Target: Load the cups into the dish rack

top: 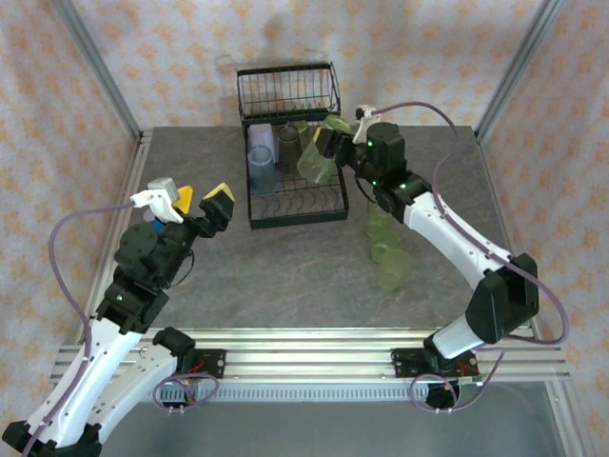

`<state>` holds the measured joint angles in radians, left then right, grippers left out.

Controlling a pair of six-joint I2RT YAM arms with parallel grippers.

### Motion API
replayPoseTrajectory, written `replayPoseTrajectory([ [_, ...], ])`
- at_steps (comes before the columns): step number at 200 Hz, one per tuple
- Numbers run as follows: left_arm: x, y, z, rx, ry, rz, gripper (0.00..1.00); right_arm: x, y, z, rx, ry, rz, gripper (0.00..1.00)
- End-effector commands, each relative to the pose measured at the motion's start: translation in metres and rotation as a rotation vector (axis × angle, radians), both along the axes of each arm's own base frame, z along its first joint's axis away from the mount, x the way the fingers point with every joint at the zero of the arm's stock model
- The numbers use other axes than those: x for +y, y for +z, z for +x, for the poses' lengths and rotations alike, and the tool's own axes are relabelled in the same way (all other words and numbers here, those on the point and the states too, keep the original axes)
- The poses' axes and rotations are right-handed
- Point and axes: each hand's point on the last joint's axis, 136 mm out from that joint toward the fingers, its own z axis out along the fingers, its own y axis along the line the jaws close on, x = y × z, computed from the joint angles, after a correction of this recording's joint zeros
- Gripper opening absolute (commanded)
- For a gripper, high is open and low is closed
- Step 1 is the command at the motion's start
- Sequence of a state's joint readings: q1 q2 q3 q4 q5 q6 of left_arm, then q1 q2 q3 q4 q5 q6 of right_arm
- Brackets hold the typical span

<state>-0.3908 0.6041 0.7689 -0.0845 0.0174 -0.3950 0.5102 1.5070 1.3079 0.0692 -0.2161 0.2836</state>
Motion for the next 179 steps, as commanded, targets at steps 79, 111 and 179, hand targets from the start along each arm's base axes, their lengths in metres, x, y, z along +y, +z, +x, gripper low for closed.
replayPoseTrajectory([
  [79, 0.01, -0.037, 0.004, 0.115, 0.065, 0.093, 0.99, 0.01, -0.085, 0.069, -0.161, -0.211, -0.308, 0.56],
  [111, 0.008, -0.042, 0.004, 0.144, 0.051, 0.108, 0.99, 0.016, -0.095, 0.089, -0.21, -0.241, -0.326, 0.56],
  [179, 0.007, -0.042, 0.007, 0.156, 0.053, 0.12, 0.99, 0.024, -0.106, 0.121, -0.255, -0.309, -0.302, 0.57],
])
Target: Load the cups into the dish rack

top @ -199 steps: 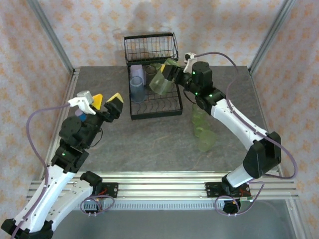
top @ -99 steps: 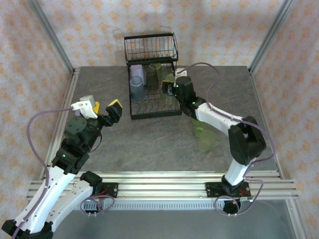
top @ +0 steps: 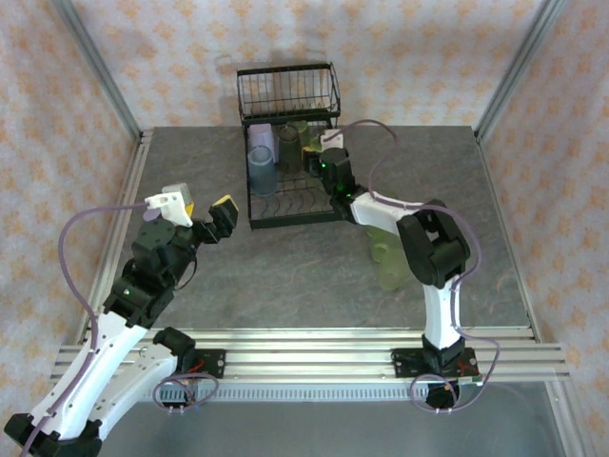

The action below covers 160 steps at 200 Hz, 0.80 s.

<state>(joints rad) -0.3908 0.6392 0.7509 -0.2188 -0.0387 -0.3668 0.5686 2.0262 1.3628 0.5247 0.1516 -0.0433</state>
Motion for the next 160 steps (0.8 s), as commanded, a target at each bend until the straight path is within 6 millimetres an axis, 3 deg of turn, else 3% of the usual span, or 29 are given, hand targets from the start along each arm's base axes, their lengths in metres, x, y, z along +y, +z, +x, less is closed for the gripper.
replayPoseTrajectory([
  [1, 0.0, 0.008, -0.001, -0.009, -0.002, 0.016, 0.99, -0.003, 0.034, 0.018, -0.123, -0.055, 0.061, 0.57],
  [36, 0.0, 0.009, 0.0, -0.002, -0.004, 0.025, 0.99, -0.002, 0.027, 0.038, -0.118, -0.072, 0.096, 0.57],
  [80, 0.0, 0.008, 0.0, 0.004, 0.0, 0.025, 0.99, 0.002, 0.021, 0.058, -0.115, -0.086, 0.003, 0.57],
  [160, -0.001, 0.009, 0.002, 0.009, -0.005, 0.03, 1.0, -0.004, 0.004, 0.08, -0.113, -0.128, 0.006, 0.57],
])
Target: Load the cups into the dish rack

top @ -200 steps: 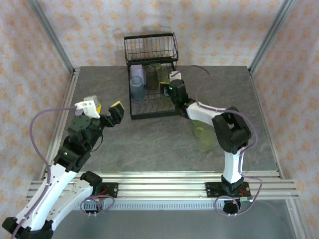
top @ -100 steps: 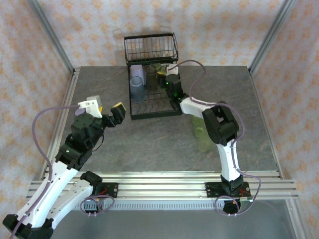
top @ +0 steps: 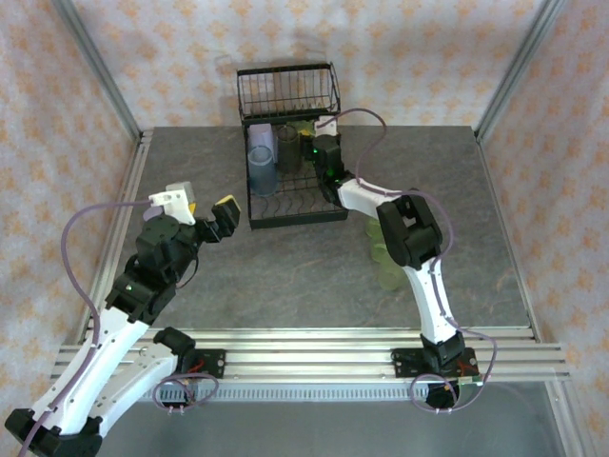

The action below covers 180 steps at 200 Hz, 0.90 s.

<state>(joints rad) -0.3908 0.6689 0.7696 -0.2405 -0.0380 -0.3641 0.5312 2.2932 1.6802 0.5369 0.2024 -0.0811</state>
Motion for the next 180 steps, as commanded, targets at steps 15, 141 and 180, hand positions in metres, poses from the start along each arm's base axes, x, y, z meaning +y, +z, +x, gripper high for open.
replayPoseTrajectory([
  [15, 0.0, 0.013, -0.001, -0.024, -0.007, 0.01, 0.99, -0.01, 0.013, 0.014, -0.045, -0.052, 0.018, 0.57],
  [141, -0.005, 0.019, -0.001, -0.03, -0.028, -0.018, 0.99, -0.017, 0.0, 0.031, -0.035, -0.101, 0.025, 0.68],
  [180, -0.006, 0.019, -0.001, -0.029, -0.031, -0.021, 0.99, -0.017, -0.003, 0.029, -0.025, -0.097, 0.02, 0.76],
])
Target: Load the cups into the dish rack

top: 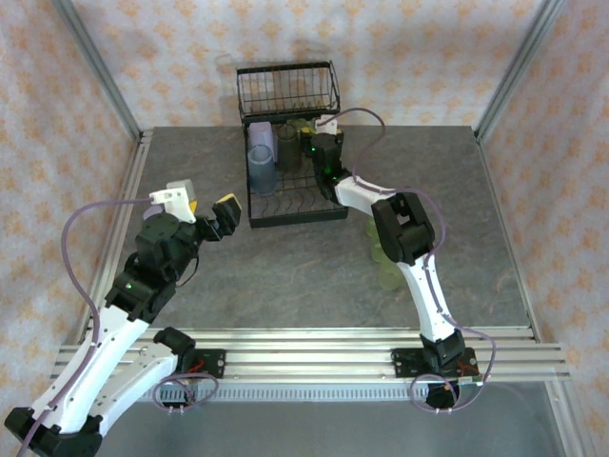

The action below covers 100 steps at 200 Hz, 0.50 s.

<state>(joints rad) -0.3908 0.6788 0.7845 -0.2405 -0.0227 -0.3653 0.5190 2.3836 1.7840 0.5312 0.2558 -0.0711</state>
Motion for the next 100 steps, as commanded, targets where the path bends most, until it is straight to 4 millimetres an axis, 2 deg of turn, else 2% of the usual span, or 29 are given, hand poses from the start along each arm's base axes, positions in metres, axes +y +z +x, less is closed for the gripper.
replayPoseTrajectory([
  [1, -0.003, 0.015, -0.002, -0.027, -0.016, -0.014, 0.99, -0.01, 0.008, 0.008, -0.015, -0.031, 0.015, 0.76],
  [52, -0.004, 0.014, -0.002, -0.024, -0.022, -0.018, 0.99, -0.013, 0.016, 0.002, -0.026, -0.027, 0.026, 0.81],
  [100, -0.005, 0.013, -0.002, -0.024, -0.026, -0.02, 0.99, -0.021, 0.042, -0.016, -0.059, -0.019, 0.062, 0.89],
])
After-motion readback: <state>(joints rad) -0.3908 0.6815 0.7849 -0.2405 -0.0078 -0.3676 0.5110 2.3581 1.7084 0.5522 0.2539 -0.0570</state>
